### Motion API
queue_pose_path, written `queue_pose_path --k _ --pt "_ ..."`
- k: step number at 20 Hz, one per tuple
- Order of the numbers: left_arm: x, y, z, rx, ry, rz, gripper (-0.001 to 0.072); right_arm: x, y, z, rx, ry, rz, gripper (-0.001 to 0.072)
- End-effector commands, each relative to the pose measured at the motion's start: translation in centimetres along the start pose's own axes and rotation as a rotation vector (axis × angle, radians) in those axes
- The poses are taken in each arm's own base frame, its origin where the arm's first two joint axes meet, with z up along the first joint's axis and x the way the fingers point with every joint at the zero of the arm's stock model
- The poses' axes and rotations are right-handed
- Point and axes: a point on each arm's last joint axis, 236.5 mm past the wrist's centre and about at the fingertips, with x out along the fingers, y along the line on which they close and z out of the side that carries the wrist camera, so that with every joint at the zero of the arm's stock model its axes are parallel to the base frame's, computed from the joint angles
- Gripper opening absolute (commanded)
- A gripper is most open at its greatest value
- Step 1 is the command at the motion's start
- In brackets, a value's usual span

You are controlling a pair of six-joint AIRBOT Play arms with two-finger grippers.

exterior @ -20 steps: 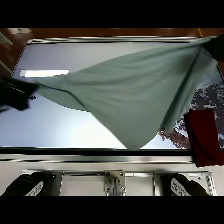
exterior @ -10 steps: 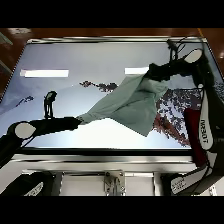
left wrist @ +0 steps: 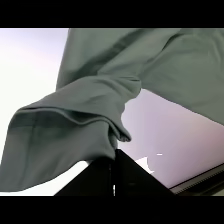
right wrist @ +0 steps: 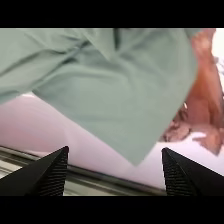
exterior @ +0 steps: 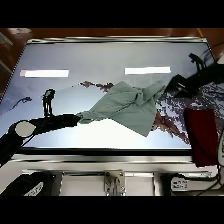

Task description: Fold the shirts.

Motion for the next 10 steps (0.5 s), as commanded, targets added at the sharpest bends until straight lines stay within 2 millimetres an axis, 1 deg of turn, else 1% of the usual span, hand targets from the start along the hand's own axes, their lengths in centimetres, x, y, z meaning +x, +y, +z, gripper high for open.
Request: queue_pose_path --k 1,2,3,4,6,7,9,10 --pt "-0.1 0.0 -0.6 0.027 0.033 -0.001 0.0039 1.0 -4.3 -8.3 0.184 0.100 -0.067 0.0688" --pt "-0.2 0.0 -0.8 0.028 0.041 -0.002 0.0039 3.3 -5.0 -10.5 0.228 0.122 -0.063 0.0688" --pt "-0.2 0.0 -1.0 0.028 0.047 -0.004 0.0039 5.6 -5.2 -12.4 0.272 0.134 -0.038 0.0688" --pt "-0.2 -0.1 -1.0 0.028 0.049 -0.004 0.0039 8.0 -4.6 -13.6 0.327 0.137 0.025 0.0688" --pt "-0.2 -0.1 -1.0 0.029 0.050 -0.004 0.0039 11.6 -3.2 -14.6 0.435 0.125 0.140 0.0688" --pt "-0.2 -0.1 -1.1 0.029 0.051 -0.004 0.0039 13.1 -3.2 -15.2 0.463 0.130 0.149 0.0688" --pt "-0.2 -0.1 -1.2 0.029 0.058 -0.006 0.0039 15.5 -3.9 -16.6 0.474 0.155 0.109 0.0688" --pt "-0.2 -0.1 -1.3 0.028 0.061 -0.007 0.0039 16.4 -4.3 -16.6 0.486 0.151 0.095 0.0688"
